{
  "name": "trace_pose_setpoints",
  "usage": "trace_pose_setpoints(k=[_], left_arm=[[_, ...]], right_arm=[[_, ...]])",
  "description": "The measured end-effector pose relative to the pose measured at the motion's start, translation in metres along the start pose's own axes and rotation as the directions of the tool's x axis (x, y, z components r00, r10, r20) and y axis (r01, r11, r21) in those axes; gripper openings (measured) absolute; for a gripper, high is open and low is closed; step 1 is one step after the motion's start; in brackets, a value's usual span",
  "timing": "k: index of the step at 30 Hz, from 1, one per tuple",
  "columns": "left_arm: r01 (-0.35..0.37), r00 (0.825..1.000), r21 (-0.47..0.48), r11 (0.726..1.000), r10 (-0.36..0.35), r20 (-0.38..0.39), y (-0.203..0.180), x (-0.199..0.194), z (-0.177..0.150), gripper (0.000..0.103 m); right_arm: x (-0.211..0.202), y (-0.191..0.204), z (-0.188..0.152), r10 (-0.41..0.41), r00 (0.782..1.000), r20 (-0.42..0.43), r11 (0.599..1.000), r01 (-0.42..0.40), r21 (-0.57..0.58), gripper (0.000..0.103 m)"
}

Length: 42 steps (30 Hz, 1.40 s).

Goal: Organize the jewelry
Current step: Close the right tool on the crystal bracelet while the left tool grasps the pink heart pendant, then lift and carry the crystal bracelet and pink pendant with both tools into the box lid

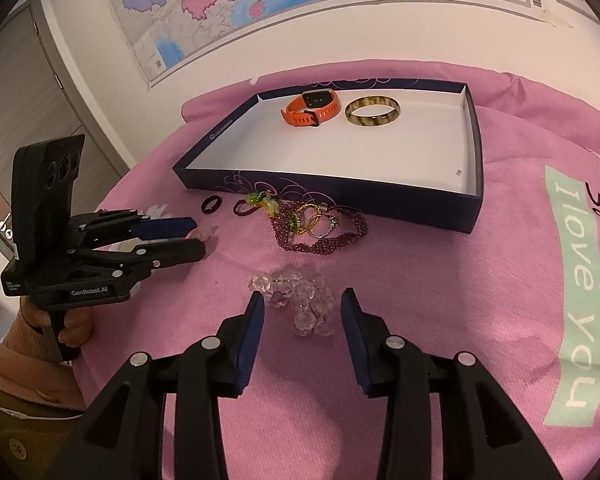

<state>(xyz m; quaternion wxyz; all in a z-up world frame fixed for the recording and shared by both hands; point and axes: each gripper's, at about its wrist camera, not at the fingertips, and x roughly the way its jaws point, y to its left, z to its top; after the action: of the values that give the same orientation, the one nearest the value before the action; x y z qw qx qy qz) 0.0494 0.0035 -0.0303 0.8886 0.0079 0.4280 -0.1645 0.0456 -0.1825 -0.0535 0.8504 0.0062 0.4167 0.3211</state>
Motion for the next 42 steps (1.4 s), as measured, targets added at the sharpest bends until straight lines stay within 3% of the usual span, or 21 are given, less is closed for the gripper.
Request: trace_pose_setpoints(k=[3, 5, 10, 24, 42], left_arm=[[0.0, 1.0, -0.005, 1.0, 0.0, -0.001, 0.001, 0.003, 0.001, 0.039], [-0.006, 1.0, -0.004, 1.0, 0.006, -0.002, 0.0, 0.003, 0.002, 0.037], [-0.011, 1.0, -0.012, 1.0, 0.011, -0.006, 0.003, 0.003, 0.001, 0.02], [-0.005, 1.0, -0.026, 1.0, 0.005, 0.002, 0.003, -0.004, 0.0, 0.02], [-0.01, 0.995, -0.007, 1.0, 0.01, 0.102, 0.002, -0.034, 0.018, 0.02]], right_arm=[[0.001, 0.0, 0.001, -0.005, 1.0, 0.002, 1.0, 0.005, 0.0, 0.032], [0.002, 0.0, 0.001, -0.003, 1.0, -0.001, 1.0, 0.003, 0.002, 0.015], [0.001, 0.0, 0.003, -0.013, 1.0, 0.007, 1.0, 0.013, 0.001, 0.014], [-0.011, -0.002, 0.013, 0.001, 0.999, 0.051, 1.0, -0.002, 0.017, 0.014], [-0.028, 0.002, 0.041, 0.002, 0.991, 0.131, 1.0, -0.002, 0.003, 0.014]])
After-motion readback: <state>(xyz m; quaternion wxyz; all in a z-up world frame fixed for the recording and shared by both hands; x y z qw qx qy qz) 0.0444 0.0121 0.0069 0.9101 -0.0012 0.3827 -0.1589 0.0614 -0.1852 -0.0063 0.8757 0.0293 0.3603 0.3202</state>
